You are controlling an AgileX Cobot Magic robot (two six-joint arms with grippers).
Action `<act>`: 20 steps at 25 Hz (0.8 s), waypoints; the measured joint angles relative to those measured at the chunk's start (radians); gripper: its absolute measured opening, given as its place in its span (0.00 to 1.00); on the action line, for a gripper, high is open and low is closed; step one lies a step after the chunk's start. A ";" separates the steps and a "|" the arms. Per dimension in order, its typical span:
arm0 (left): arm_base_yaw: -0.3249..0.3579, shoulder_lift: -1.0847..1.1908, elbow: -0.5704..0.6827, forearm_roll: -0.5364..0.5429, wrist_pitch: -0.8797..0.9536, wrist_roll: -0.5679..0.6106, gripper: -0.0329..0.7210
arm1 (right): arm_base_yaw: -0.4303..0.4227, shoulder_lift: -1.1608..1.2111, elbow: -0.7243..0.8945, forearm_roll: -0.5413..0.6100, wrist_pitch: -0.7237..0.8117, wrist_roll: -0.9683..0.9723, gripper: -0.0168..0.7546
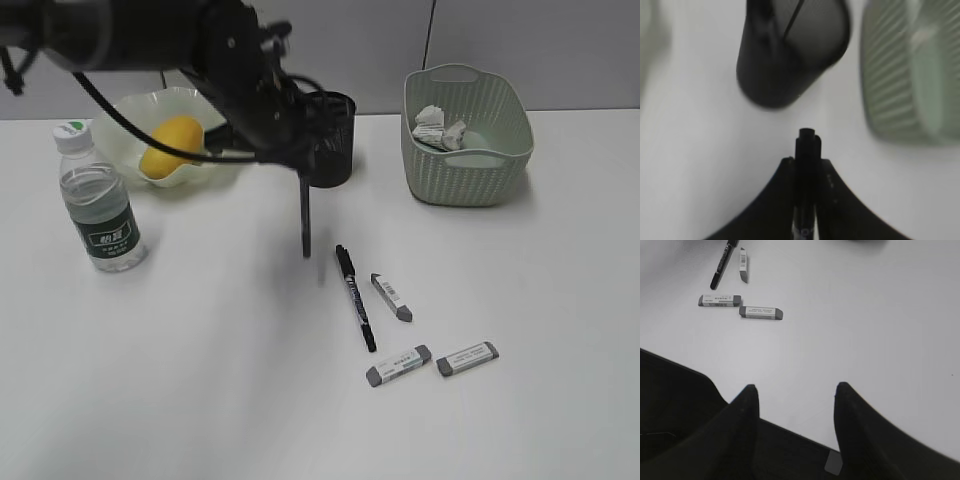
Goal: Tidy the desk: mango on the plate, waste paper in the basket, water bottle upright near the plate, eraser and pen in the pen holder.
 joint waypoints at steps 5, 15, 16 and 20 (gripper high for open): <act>0.038 -0.078 -0.001 0.137 -0.330 -0.003 0.15 | 0.000 0.000 0.000 0.000 0.000 0.001 0.54; 0.115 -0.034 -0.001 0.498 -0.894 -0.003 0.15 | 0.000 0.000 0.000 0.000 0.000 0.001 0.54; 0.129 -0.021 -0.001 0.502 -0.940 -0.002 0.15 | 0.000 0.000 0.000 0.000 0.000 0.001 0.54; 0.160 0.020 -0.001 0.502 -1.032 0.067 0.15 | 0.000 0.000 0.000 0.000 0.000 0.001 0.54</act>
